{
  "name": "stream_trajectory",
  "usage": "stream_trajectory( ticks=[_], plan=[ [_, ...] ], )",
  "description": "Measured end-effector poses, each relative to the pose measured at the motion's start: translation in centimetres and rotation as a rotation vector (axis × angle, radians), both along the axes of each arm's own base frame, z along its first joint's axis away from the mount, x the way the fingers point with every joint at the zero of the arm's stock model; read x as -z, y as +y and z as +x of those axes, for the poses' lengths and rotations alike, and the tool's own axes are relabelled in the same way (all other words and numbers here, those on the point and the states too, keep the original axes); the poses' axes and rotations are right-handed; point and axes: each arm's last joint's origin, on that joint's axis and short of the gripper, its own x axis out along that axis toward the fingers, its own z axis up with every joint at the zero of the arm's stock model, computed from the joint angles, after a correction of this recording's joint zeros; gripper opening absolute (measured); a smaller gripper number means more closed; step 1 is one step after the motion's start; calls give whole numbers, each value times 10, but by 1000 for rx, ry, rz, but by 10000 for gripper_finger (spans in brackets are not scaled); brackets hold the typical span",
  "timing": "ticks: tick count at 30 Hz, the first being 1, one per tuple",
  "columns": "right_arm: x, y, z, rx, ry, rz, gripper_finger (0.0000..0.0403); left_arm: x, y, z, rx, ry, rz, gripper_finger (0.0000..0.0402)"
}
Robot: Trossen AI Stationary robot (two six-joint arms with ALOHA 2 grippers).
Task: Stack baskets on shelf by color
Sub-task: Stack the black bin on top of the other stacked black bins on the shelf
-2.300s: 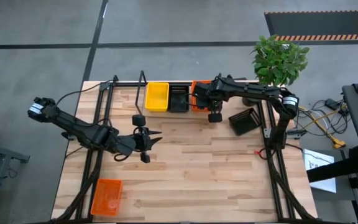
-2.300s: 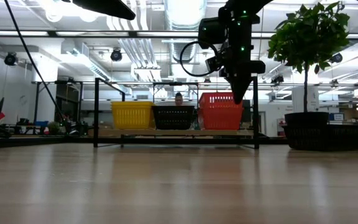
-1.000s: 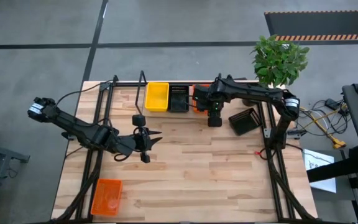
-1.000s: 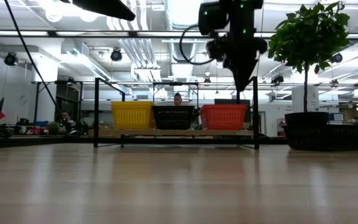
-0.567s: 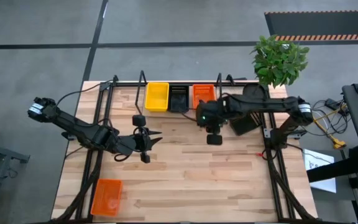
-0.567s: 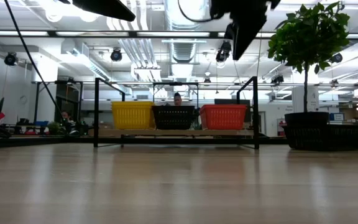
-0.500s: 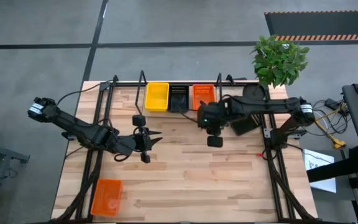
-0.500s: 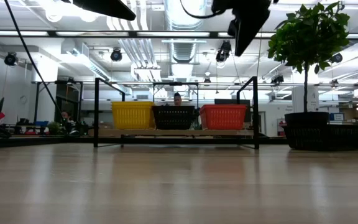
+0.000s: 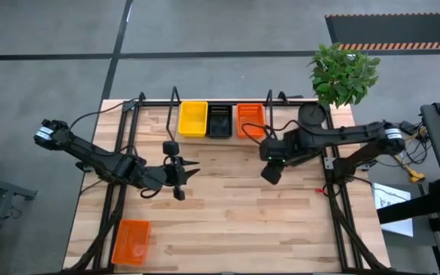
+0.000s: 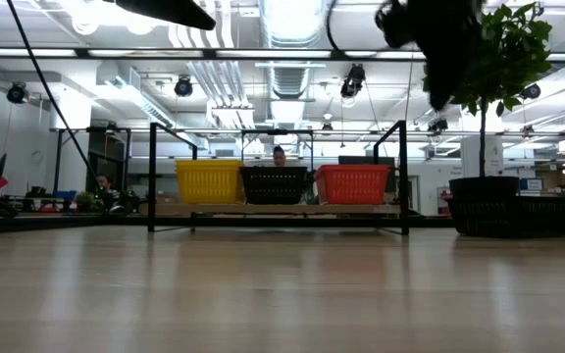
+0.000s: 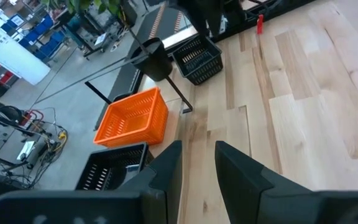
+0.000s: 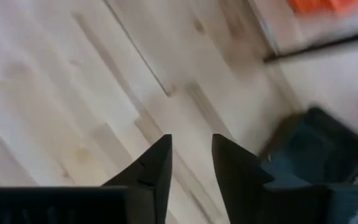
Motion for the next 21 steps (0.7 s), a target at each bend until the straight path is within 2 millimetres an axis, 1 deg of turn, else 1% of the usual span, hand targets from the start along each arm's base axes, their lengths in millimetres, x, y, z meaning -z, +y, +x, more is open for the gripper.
stream_trajectory(
  ticks=[7, 11, 16, 21],
  plan=[
    [44, -2, -26, 187, 141, -12, 131, -1, 0, 0, 2, -6, 1, 79],
    [66, -4, -37, 238, 218, -42, 138, -1, 0, 0, 2, -8, 1, 79],
    [84, -10, -47, 287, 270, -114, 144, -2, 0, 1, 8, -16, 10, 79],
    [95, -12, -49, 299, 259, -159, 146, -2, 0, 1, 8, -17, 10, 79]
  ],
)
